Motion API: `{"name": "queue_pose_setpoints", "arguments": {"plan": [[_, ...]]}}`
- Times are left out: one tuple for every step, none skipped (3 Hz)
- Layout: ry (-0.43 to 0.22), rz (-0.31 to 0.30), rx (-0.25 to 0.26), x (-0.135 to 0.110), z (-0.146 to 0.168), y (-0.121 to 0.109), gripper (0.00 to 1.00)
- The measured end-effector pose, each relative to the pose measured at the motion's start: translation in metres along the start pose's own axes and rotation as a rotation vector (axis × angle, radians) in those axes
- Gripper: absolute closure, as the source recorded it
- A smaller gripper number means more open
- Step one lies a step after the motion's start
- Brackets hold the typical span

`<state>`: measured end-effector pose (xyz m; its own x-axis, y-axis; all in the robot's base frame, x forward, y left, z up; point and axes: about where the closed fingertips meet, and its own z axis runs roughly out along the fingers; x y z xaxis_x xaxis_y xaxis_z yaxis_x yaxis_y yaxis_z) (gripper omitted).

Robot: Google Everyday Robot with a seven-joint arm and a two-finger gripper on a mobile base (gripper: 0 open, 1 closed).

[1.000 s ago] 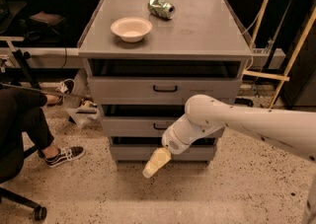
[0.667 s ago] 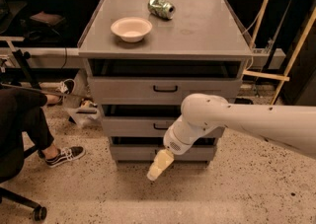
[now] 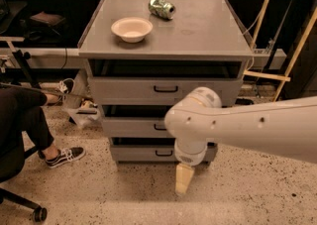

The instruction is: Open bottom drawer

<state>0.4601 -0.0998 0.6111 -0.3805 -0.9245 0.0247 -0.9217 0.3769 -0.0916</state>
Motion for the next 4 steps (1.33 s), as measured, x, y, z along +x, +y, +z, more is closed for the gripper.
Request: {"name": "queue_pose_setpoints", "arguments": {"plan": [[0.155, 0.021, 0.142, 0.017, -0.021, -0.026, 0.00], [0.181, 0.154, 0.235, 0.048, -0.032, -0.074, 0.00], [0.073, 0.251, 0.238, 0.072, -0.027, -0.124, 0.00], [0.048, 0.190, 0.238, 0.065, -0.031, -0.131, 0.00]]}}
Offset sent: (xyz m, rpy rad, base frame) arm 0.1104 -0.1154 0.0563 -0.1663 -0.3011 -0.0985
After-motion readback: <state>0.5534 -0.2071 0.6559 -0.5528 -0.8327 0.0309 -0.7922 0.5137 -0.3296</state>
